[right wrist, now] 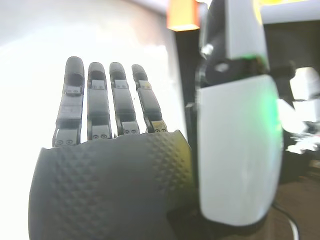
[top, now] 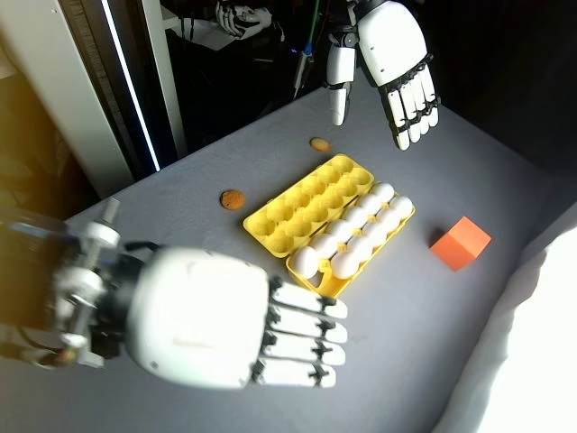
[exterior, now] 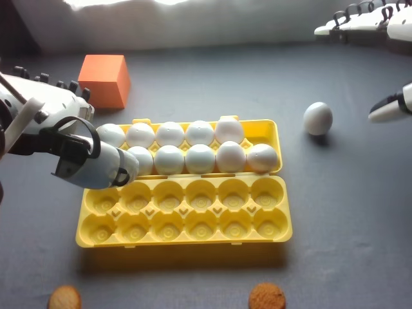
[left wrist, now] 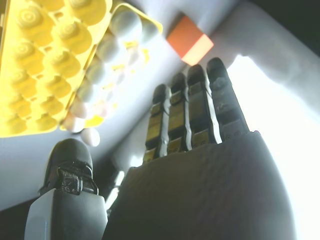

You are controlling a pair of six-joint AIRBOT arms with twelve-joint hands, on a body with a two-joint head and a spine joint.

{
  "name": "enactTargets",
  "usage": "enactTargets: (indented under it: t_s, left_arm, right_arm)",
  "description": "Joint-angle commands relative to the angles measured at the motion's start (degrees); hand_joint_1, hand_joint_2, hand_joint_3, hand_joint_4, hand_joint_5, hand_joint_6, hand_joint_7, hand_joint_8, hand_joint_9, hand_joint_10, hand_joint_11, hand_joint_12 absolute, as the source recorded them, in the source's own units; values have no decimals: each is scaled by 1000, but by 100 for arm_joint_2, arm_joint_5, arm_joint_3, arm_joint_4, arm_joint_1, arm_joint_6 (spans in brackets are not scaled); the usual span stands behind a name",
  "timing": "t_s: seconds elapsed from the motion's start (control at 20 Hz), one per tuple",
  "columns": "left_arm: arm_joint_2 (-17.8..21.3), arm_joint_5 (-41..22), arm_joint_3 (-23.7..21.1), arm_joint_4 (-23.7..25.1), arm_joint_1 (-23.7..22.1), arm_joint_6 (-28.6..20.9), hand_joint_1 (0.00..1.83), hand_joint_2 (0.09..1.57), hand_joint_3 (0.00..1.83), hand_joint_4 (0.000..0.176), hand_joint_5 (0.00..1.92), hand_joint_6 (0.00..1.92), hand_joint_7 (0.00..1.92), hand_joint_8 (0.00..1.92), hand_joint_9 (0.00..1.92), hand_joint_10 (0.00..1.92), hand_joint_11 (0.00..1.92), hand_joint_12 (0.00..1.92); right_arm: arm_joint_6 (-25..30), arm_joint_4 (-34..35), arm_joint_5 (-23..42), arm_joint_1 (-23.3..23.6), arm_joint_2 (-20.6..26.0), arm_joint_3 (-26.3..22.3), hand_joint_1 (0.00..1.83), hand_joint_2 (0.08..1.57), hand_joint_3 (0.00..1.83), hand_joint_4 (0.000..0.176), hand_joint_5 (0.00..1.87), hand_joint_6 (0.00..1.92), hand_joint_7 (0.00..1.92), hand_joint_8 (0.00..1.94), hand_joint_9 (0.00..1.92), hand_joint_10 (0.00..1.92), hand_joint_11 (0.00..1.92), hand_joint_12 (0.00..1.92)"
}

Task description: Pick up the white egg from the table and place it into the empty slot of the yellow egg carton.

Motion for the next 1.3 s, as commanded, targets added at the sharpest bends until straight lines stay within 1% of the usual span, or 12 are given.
enactTargets:
  t_s: [0.0,0.1,0.2,0.35,0.45,0.6,0.65,0.7,0.75,0.9,1.0,1.25]
  left_arm:
    - [58,12,-10,469,-55,19,0,1214,4,0,207,7,214,5,181,5,128,108]
    - [58,12,-10,469,-55,19,0,1221,6,0,207,4,218,4,189,6,134,115]
    - [59,12,-10,469,-55,19,0,1222,5,0,213,5,215,2,179,1,128,117]
    - [59,12,-10,469,-55,19,0,1227,6,0,222,7,229,7,186,5,133,125]
    - [59,12,-10,469,-54,19,0,1237,3,0,249,0,261,0,224,2,145,169]
    - [59,12,-10,468,-54,19,0,1250,0,0,253,0,285,4,264,1,18,546]
    - [59,12,-10,468,-54,19,0,1248,0,0,249,2,290,2,266,0,3,601]
    - [59,12,-10,468,-54,19,0,1250,0,0,242,0,289,0,268,1,0,610]
    - [60,12,-11,468,-54,19,0,1256,2,0,232,0,283,0,258,1,0,576]
    - [60,12,-11,468,-54,19,0,1231,0,0,322,11,348,8,308,8,40,579]
    - [61,12,-11,468,-54,19,0,1225,0,0,305,1,329,0,287,0,19,569]
    - [61,12,-11,468,-54,19,0,1228,0,0,320,13,372,15,331,15,42,587]
  right_arm:
    - [87,127,244,100,2,81,1215,947,0,0,213,35,183,28,168,40,0,696]
    - [262,128,-23,199,-213,234,1178,975,7,0,232,27,199,17,180,36,0,702]
    - [470,129,-160,213,-385,362,1211,985,6,0,278,31,239,17,219,43,0,843]
    - [690,129,-212,229,-620,507,1181,991,3,0,302,24,312,23,282,54,0,976]
    - [722,129,-212,217,-726,513,1185,1005,8,0,303,19,324,19,286,51,0,953]
    - [720,129,-218,140,-896,608,1209,1005,5,0,367,38,365,25,325,64,0,992]
    - [719,129,-257,112,-964,658,1215,1005,4,0,369,34,370,22,324,61,0,971]
    - [707,129,-266,92,-993,679,1226,1012,5,0,364,28,351,11,301,50,0,919]
    - [673,129,-278,62,-1021,697,1205,1009,3,0,381,30,361,11,312,52,0,945]
    - [574,129,-278,-14,-1103,797,1192,1031,11,0,419,41,371,13,313,50,0,938]
    - [540,129,-274,-40,-1209,950,1141,1047,15,0,412,32,390,16,334,57,0,987]
    - [429,129,-207,-60,-1270,1008,1187,1027,0,0,512,55,503,41,434,103,0,1159]
